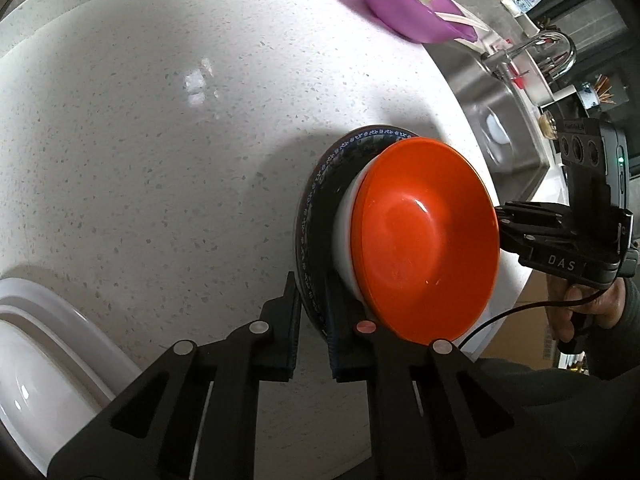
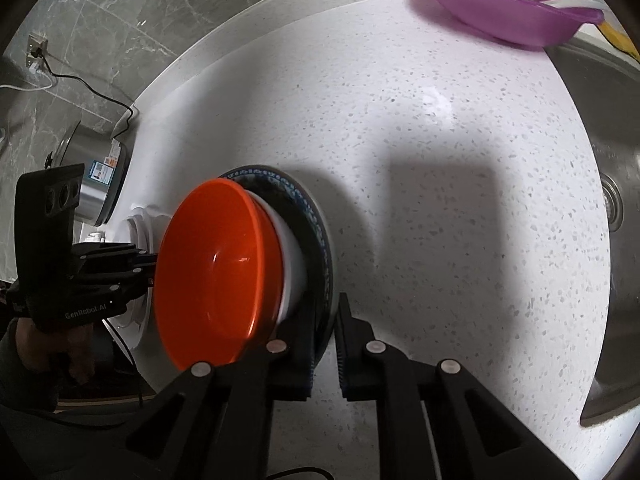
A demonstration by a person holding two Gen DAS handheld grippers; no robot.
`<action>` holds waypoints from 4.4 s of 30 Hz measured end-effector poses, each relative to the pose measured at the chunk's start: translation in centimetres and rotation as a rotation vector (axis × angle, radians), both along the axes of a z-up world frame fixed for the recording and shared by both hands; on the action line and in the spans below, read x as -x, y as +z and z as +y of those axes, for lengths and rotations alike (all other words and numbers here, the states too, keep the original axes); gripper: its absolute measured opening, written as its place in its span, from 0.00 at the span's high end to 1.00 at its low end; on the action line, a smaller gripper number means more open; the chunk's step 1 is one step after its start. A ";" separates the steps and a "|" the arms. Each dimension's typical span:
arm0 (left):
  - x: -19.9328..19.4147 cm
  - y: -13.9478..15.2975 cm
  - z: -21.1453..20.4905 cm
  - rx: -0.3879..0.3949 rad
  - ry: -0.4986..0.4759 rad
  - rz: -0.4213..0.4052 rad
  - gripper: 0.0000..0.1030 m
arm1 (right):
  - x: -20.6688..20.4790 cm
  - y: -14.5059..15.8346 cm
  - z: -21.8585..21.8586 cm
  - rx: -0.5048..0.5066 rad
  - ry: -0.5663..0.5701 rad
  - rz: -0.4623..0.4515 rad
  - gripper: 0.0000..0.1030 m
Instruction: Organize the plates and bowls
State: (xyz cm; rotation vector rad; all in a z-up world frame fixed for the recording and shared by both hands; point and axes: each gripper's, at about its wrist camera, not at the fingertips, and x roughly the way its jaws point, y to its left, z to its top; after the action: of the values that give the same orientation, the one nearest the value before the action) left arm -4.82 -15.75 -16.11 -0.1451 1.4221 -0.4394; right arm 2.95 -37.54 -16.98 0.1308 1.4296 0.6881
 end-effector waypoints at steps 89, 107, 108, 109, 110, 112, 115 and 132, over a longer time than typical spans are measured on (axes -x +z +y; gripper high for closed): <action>15.3 1.9 34.3 0.012 0.516 0.020 0.94 | 4.5 1.7 29.1 0.021 0.361 0.096 0.89; 18.1 5.1 34.2 -0.083 0.579 -0.116 0.49 | 4.4 4.1 26.8 0.021 0.270 -0.054 0.57; 18.5 5.9 34.2 -0.099 0.594 -0.146 0.36 | 4.5 4.4 26.5 0.018 0.265 -0.065 0.53; 19.0 6.8 34.2 -0.120 0.610 -0.182 0.27 | 4.5 4.8 26.1 0.020 0.259 -0.080 0.50; 19.4 7.7 34.0 -0.140 0.625 -0.222 0.22 | 4.6 5.5 25.5 0.021 0.249 -0.104 0.49; 20.3 9.7 33.4 -0.173 0.646 -0.292 0.11 | 4.6 6.4 24.5 0.012 0.233 -0.130 0.39; 21.5 12.4 31.5 -0.219 0.665 -0.367 0.11 | 5.2 8.5 23.1 0.005 0.209 -0.201 0.28; 29.5 15.9 20.8 -0.252 0.697 -0.360 0.11 | 13.2 16.6 20.4 0.009 0.076 -0.419 0.14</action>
State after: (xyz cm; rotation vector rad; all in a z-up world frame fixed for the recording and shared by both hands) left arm -34.36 5.06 -0.20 -0.3251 0.9790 0.2787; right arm -10.29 -17.16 -0.37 -0.0734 1.0386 0.7222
